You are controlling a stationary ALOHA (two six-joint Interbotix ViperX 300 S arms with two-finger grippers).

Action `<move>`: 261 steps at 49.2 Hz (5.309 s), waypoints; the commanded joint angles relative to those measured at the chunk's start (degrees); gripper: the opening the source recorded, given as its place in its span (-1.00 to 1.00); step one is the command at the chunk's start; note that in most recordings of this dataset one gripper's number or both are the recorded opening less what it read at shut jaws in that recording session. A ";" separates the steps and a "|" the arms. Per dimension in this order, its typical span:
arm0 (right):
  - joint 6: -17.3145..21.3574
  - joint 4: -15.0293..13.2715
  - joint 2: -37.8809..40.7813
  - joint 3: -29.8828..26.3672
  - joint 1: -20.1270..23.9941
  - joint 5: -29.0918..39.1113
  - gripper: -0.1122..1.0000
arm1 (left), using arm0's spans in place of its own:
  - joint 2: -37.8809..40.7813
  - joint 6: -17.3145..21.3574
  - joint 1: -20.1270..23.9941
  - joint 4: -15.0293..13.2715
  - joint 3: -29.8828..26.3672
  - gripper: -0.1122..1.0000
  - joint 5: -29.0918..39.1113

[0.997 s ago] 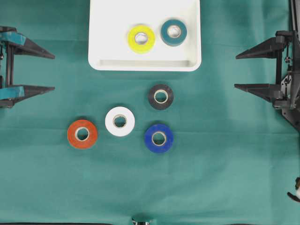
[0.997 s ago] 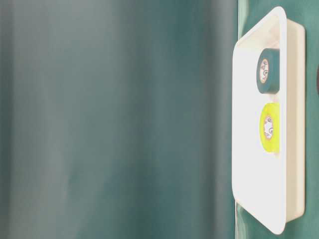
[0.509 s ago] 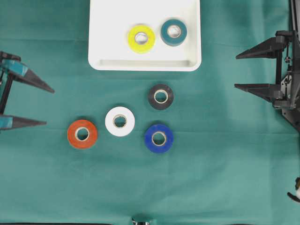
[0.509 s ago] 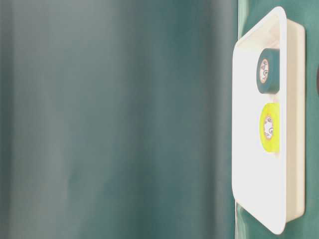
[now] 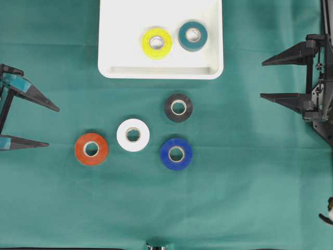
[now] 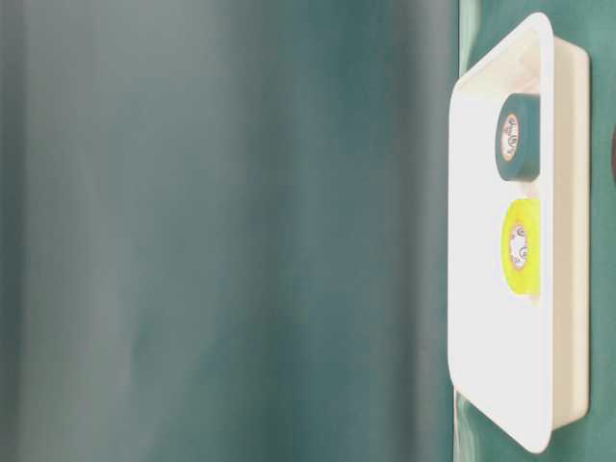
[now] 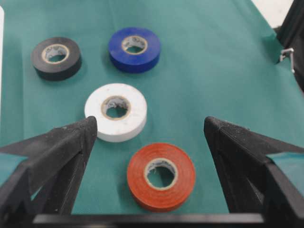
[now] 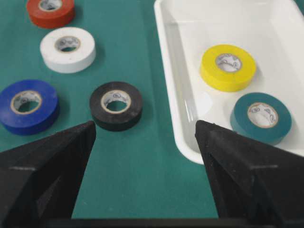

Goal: Pick up the tape from a random location and place it into the white case.
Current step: 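Move the left gripper toward the white tape roll, then lower the open left gripper over the white tape roll's rim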

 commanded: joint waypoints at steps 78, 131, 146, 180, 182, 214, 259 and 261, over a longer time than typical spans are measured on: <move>-0.18 0.00 0.44 -1.14 -0.09 -0.18 0.72 | 36.39 0.70 -0.26 0.35 -25.49 0.97 -11.51; -0.53 -0.09 0.53 -1.14 -0.09 1.14 0.72 | 45.62 0.09 0.35 0.79 -47.72 0.97 35.77; -0.53 -0.09 0.88 -1.05 -0.09 1.14 0.72 | 47.55 0.09 0.35 0.88 -52.03 0.97 40.78; -0.53 -0.18 0.88 -1.05 -0.09 1.14 0.72 | 47.20 0.09 0.35 0.97 -51.42 0.97 40.78; -0.53 -0.18 0.88 -1.05 -0.09 1.14 0.72 | 47.29 0.09 0.35 0.97 -51.42 0.97 40.78; -0.53 -0.18 0.88 -1.14 -0.09 1.23 0.72 | 49.04 0.09 0.53 0.97 -46.49 0.97 36.47; -0.79 -0.70 2.20 -0.70 -0.09 1.23 0.72 | 59.15 0.09 1.67 1.05 -40.78 0.97 24.87; -0.79 -0.79 2.29 -0.70 -0.09 1.23 0.72 | 59.50 0.09 1.67 1.05 -40.78 0.97 24.43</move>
